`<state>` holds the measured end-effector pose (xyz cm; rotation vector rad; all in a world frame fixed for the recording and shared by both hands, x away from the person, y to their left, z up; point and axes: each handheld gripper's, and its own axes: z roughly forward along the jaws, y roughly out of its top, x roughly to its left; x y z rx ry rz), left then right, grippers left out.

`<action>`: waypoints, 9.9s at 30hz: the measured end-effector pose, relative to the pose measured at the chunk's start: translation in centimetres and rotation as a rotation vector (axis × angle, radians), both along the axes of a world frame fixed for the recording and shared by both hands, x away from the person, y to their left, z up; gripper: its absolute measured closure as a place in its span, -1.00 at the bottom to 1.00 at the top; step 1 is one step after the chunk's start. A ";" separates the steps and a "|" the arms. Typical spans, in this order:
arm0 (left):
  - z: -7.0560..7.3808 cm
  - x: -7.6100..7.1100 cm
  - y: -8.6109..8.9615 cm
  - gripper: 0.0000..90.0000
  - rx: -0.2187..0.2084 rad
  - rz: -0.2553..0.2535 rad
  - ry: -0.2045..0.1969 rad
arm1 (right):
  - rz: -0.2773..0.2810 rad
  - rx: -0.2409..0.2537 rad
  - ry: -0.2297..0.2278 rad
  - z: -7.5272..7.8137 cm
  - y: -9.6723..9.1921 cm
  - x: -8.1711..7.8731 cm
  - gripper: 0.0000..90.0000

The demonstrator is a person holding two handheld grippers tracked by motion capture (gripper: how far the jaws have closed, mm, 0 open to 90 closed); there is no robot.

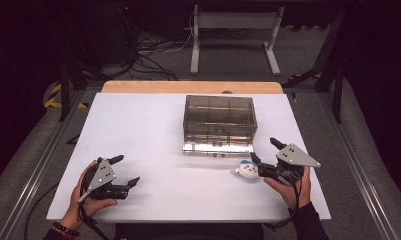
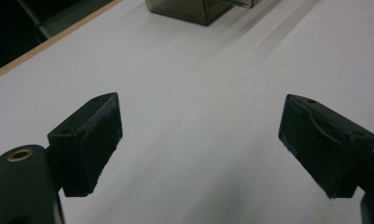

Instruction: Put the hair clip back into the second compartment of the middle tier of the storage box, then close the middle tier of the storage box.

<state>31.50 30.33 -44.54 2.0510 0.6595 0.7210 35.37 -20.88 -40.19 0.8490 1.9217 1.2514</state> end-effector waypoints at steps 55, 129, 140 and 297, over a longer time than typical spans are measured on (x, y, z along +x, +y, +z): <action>-0.1 0.0 -0.1 -0.68 0.022 -0.008 0.009 | 0.264 -0.238 0.395 -5.5 2.0 2.4 -0.16; -0.3 0.1 0.2 -0.68 0.014 -0.010 0.019 | 0.304 -0.136 0.132 -0.8 3.4 -0.4 -0.01; -0.3 -0.2 0.5 -0.68 0.001 -0.001 0.017 | 0.284 -0.099 0.089 0.1 3.2 -0.3 -0.01; -0.2 -0.4 0.3 -0.70 0.044 0.009 0.001 | 0.227 -0.156 0.083 0.7 8.1 3.5 0.91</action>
